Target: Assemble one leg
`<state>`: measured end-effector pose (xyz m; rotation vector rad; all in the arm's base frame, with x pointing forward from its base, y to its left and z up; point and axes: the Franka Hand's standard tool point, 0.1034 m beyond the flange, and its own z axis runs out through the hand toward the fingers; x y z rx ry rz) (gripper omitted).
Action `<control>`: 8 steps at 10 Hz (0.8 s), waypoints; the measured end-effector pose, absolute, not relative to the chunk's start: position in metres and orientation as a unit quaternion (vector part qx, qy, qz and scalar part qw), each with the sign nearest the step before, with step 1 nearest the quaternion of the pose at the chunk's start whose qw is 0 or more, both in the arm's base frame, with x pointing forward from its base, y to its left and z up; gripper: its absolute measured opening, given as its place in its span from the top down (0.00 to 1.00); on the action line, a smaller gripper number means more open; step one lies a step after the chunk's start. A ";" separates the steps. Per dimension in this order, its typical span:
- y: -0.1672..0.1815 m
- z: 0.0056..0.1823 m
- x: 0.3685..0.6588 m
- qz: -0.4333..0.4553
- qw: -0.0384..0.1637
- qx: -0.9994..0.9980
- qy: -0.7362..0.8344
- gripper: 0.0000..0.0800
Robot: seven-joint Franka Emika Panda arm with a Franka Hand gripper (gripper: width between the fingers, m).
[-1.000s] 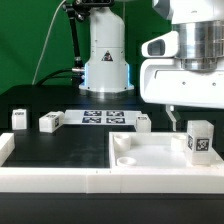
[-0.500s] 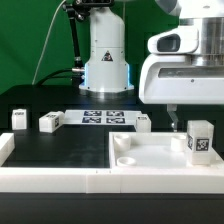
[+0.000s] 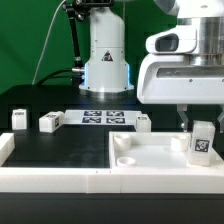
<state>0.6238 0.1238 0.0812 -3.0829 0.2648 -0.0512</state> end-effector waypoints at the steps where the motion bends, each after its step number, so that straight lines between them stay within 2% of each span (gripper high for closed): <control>1: 0.123 0.081 0.624 -0.016 0.024 -0.994 0.105 0.63; 3: 0.123 0.081 0.624 -0.019 0.032 -0.982 0.187 0.63; 8: 0.122 0.080 0.623 -0.007 0.058 -0.830 0.554 0.63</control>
Offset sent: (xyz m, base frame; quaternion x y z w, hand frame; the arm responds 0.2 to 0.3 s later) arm -0.0130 -0.0044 0.0018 -0.0220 0.0320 0.3782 0.9249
